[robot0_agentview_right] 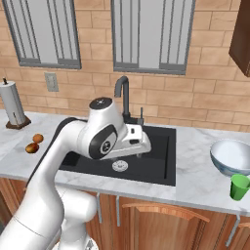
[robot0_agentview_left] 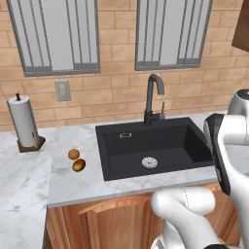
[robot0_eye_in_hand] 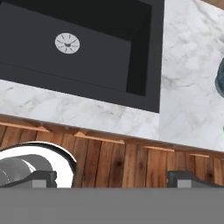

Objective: Remove the mango and tangerine from the sink. Then move the bowl and cup from the counter to the sink for washing.

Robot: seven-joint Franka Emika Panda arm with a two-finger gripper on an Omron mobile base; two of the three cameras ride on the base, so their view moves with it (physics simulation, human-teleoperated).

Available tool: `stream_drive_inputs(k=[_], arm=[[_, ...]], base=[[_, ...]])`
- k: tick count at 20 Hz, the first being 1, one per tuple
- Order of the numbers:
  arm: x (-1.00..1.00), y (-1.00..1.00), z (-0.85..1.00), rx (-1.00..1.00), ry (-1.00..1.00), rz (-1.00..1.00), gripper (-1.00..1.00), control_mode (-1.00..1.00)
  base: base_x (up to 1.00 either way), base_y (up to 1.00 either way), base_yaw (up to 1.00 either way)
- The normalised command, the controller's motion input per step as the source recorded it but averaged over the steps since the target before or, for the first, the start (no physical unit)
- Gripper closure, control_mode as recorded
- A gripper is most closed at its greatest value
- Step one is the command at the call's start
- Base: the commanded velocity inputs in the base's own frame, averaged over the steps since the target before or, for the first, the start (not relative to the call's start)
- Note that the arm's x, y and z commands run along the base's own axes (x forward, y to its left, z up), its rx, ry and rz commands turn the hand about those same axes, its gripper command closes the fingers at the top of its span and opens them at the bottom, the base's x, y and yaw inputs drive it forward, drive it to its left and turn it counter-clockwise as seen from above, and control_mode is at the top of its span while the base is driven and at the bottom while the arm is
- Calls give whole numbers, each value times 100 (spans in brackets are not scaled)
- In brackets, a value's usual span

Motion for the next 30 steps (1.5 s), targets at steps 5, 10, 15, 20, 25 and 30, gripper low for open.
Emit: stream_drive_inputs(k=[5, 10, 15, 20, 25, 30], arm=[[2, -26, 0, -2, 0, 0, -100, -100], [0, -15, -1, -2, -5, 2, -100, -100], [1, -1, -4, -9, 3, -7, -100, -100], [12, -4, 0, -15, 3, 0, -100, -100], [17, -15, 0, -7, 0, 6, -100, -100], [14, -22, 0, -3, 0, 13, -100, -100]], base=[[0, 0, 0], [0, 0, 0], [0, 0, 0], [0, 0, 0], [0, 0, 0], [0, 0, 0]])
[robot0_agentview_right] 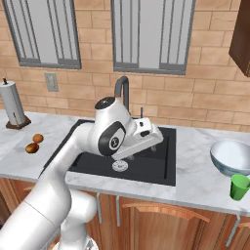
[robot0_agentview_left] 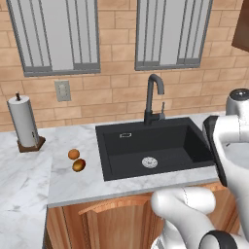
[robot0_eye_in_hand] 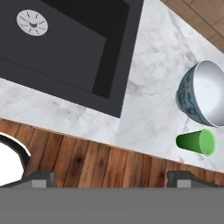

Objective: Remove the mango and tangerine from the sink. Then move the bowl and cup from the counter to the sink for washing.

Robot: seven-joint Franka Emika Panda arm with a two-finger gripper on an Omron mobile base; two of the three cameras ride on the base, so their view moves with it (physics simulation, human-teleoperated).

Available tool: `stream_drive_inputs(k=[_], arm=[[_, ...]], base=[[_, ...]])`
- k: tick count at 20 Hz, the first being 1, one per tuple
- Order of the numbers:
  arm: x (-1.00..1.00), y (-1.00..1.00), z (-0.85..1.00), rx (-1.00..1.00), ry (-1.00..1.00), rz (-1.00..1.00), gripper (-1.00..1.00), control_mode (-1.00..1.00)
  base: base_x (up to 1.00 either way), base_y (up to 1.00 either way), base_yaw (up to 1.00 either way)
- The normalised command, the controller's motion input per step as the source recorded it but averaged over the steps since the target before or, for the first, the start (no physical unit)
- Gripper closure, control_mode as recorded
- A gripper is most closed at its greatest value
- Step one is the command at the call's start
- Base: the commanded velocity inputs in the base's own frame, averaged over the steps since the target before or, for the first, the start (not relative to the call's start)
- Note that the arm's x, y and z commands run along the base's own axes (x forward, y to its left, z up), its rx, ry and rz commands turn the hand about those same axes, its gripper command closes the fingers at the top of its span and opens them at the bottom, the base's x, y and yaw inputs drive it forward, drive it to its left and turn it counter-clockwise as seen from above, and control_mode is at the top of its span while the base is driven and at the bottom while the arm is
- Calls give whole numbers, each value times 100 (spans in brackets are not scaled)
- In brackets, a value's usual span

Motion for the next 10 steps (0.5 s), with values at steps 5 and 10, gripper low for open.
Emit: stream_drive_inputs(k=[5, 10], arm=[[9, -27, 3, 0, 0, 14, -100, -100], [10, -29, 3, 0, 0, 14, -100, -100]], base=[[0, 0, 0], [0, 0, 0]])
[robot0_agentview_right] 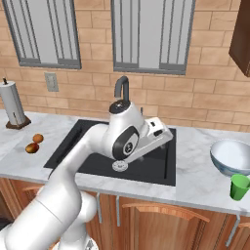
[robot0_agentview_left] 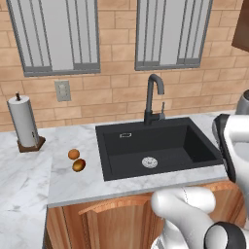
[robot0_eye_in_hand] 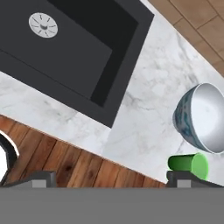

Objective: Remove the mango and tangerine from the sink. Then move the bowl and cup from the counter to the sink for washing.

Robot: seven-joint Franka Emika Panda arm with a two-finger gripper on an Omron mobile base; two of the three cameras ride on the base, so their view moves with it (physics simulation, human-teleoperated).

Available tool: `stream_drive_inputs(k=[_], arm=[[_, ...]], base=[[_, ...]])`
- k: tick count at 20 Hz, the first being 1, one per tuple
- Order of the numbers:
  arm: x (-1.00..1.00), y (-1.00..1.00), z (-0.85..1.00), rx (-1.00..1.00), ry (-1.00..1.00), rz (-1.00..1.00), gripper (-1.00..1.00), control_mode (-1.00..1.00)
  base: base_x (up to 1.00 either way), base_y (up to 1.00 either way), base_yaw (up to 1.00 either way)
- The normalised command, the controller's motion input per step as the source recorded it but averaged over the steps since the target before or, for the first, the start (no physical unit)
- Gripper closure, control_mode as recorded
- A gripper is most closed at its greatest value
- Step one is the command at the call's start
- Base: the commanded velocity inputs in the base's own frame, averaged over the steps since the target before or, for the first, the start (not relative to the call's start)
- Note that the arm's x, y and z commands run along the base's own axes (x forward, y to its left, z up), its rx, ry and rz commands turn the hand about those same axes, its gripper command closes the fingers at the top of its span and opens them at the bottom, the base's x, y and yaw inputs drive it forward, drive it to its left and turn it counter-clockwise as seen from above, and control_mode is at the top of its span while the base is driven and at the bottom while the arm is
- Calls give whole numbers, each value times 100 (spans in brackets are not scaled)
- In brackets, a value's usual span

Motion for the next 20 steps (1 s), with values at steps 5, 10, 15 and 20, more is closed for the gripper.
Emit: stream_drive_inputs(k=[5, 10, 15, 20], arm=[[15, -26, 0, 0, 0, 10, -100, -100], [17, -24, 0, 0, 0, 6, -100, -100], [22, -21, 0, -2, 0, 1, -100, -100], [21, -24, 0, -6, 2, 0, -100, -100]], base=[[0, 0, 0], [0, 0, 0], [0, 0, 0], [0, 0, 0]])
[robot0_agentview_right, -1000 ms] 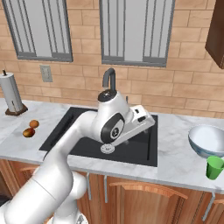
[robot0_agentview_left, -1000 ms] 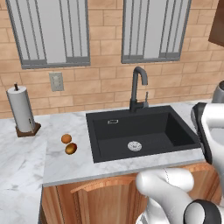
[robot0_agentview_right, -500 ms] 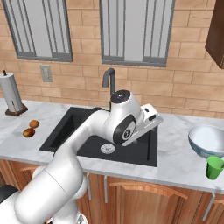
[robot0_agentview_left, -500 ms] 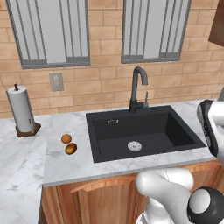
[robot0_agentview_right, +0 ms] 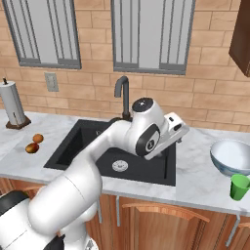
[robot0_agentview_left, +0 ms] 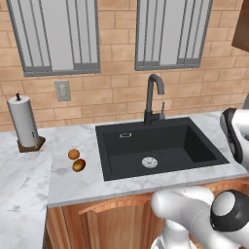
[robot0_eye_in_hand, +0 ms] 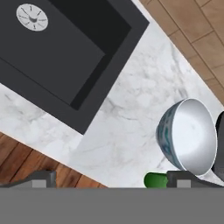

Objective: Remove the mango and tangerine from the sink. Then move the bowl and cup from the counter to the sink for washing.

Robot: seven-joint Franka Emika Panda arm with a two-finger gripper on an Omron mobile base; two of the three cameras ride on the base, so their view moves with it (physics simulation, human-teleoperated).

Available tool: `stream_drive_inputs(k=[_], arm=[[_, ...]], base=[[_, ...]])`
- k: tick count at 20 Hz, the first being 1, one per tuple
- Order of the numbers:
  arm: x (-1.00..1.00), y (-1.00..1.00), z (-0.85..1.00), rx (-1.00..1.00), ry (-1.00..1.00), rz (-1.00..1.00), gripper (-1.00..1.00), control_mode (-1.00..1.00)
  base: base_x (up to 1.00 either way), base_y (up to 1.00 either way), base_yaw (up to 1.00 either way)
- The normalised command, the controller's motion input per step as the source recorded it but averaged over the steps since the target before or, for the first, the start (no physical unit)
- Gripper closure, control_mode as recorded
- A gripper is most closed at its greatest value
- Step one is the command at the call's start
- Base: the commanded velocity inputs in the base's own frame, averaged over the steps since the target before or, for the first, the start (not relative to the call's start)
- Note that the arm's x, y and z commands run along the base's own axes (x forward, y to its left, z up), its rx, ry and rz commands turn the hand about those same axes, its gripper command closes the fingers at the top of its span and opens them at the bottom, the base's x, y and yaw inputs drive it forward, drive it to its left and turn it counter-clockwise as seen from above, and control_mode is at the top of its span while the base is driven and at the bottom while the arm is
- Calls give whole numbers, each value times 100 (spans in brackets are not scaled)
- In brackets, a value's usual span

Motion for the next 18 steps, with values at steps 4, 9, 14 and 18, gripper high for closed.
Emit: stream_drive_inputs(k=[4, 9, 14, 18], arm=[[21, -25, 0, -7, 3, 0, -100, -100], [11, -30, 0, -3, 2, 0, -100, -100], [2, -23, 0, 0, 0, 0, -100, -100], [9, -21, -1, 0, 0, 0, -100, -100]], base=[[0, 0, 0], [0, 0, 0], [0, 0, 0], [0, 0, 0]])
